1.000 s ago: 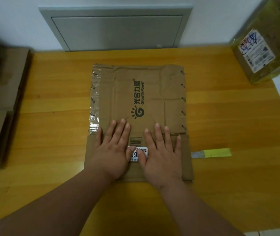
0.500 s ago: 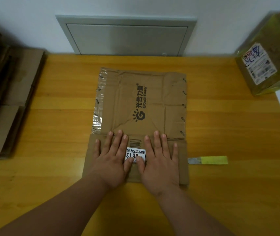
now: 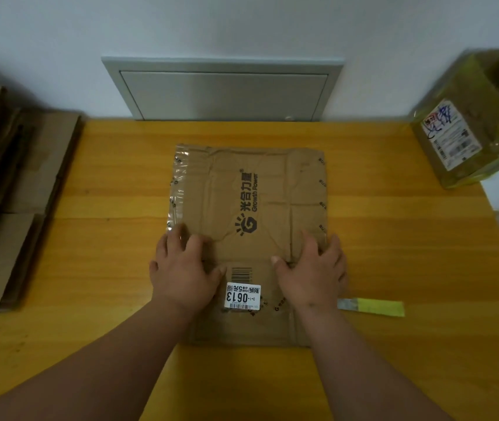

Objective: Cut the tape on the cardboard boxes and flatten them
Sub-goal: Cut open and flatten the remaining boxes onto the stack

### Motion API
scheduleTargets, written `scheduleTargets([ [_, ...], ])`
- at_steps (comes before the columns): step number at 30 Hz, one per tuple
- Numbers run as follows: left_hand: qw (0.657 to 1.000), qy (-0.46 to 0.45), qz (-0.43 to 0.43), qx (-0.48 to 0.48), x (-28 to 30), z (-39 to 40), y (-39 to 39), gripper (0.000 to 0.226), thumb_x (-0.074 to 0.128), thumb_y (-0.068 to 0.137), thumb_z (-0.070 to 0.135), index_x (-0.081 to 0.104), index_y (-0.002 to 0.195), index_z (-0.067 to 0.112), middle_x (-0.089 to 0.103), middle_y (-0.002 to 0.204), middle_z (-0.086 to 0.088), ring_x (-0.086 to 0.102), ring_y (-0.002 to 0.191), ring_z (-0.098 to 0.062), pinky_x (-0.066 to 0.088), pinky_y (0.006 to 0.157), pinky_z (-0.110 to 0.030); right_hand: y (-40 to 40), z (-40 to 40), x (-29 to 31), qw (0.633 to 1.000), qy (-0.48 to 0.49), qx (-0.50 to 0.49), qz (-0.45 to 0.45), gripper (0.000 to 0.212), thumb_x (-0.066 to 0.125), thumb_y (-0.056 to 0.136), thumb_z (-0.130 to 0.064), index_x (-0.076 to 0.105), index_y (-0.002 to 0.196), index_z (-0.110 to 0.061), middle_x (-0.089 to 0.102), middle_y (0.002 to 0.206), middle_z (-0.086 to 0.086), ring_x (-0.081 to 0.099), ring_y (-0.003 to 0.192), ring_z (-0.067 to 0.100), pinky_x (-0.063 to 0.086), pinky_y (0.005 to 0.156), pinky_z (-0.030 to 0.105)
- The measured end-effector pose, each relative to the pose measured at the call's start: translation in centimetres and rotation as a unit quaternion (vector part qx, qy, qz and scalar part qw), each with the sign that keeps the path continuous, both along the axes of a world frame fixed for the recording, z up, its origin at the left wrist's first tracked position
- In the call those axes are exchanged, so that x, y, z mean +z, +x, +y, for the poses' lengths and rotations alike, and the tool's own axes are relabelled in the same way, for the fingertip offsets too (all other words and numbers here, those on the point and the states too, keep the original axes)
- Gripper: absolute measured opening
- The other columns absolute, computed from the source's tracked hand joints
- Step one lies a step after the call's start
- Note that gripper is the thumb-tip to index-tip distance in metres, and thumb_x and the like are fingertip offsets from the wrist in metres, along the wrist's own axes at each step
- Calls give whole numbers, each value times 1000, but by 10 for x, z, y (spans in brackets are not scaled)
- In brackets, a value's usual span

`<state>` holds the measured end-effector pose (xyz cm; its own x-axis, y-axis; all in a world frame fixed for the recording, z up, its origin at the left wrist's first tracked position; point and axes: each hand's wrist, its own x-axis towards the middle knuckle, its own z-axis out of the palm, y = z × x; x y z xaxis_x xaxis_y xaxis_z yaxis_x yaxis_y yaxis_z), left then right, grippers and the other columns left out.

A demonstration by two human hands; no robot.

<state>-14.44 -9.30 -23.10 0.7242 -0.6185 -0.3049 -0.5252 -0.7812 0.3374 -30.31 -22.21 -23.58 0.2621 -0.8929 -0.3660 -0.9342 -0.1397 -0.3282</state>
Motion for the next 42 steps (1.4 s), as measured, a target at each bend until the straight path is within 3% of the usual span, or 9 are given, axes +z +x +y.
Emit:
scheduleTargets([
  [3, 997, 21, 27, 74, 9, -5, 4, 70, 79, 68, 55, 40, 123, 39, 8, 155, 5, 28, 135, -37, 41, 100, -56, 6, -12, 10, 999, 27, -30, 13, 89, 69, 78, -61, 18, 149, -42, 15, 157, 10, 20, 139, 38, 27, 111, 52],
  [7, 993, 40, 49, 101, 19, -9, 20, 77, 80, 71, 51, 34, 131, 34, 29, 146, -8, 48, 121, -39, 47, 96, -52, 8, -27, 22, 997, 62, -53, 12, 89, 72, 81, -51, 16, 150, -41, 32, 146, 14, 35, 129, 38, 35, 107, 50],
  [12, 996, 13, 18, 87, 40, -2, 30, 70, 74, 81, 44, 30, 133, 33, 42, 130, -9, 55, 112, -34, 46, 95, -49, 12, -25, 37, 994, 62, -51, -69, 74, 58, 86, -18, 22, 150, -30, 54, 128, 13, 52, 117, 35, 45, 99, 50],
  [16, 996, -16, -43, 81, 65, 18, 39, 72, 73, 81, 43, 30, 138, 32, 41, 133, -7, 53, 116, -32, 44, 95, -47, 24, -3, 52, 993, 43, -27, -108, 74, 54, 89, -15, 19, 152, -31, 49, 124, 14, 51, 112, 34, 45, 97, 49],
  [20, 991, -31, -87, 98, 96, 46, 61, 77, 73, 79, 48, 27, 140, 40, 39, 136, -3, 51, 117, -28, 46, 99, -46, 49, 15, 71, 987, 38, 23, -157, 71, 56, 93, -20, 17, 152, -31, 45, 126, 14, 51, 104, 29, 49, 88, 40],
  [26, 985, -60, -115, 111, 145, 89, 108, 76, 72, 79, 50, 29, 141, 39, 37, 137, -5, 49, 122, -32, 39, 100, -49, 96, 44, 115, 977, -7, 72, -199, 72, 56, 95, -25, 16, 154, -28, 41, 136, 12, 52, 110, 31, 42, 81, 35],
  [30, 981, -92, -149, 86, 176, 121, 148, 79, 70, 82, 50, 28, 147, 36, 34, 141, -8, 45, 127, -34, 38, 101, -48, 133, 74, 147, 964, -47, 73, -250, 70, 57, 96, -25, 19, 155, -26, 38, 143, 10, 49, 120, 30, 38, 85, 33],
  [33, 975, -111, -177, 76, 204, 152, 182, 79, 69, 82, 50, 29, 149, 36, 34, 141, -8, 47, 124, -34, 40, 101, -46, 168, 102, 171, 959, -46, 75, -270, 73, 59, 96, -26, 17, 156, -26, 36, 148, 8, 46, 128, 29, 40, 98, 37],
  [42, 972, -89, -183, 113, 253, 250, 275, 79, 66, 84, 51, 28, 152, 39, 32, 145, -10, 46, 127, -34, 35, 107, -44, 270, 183, 208, 951, -29, 137, -277, 78, 61, 95, -29, 14, 158, -24, 37, 147, 11, 46, 128, 29, 39, 104, 37],
])
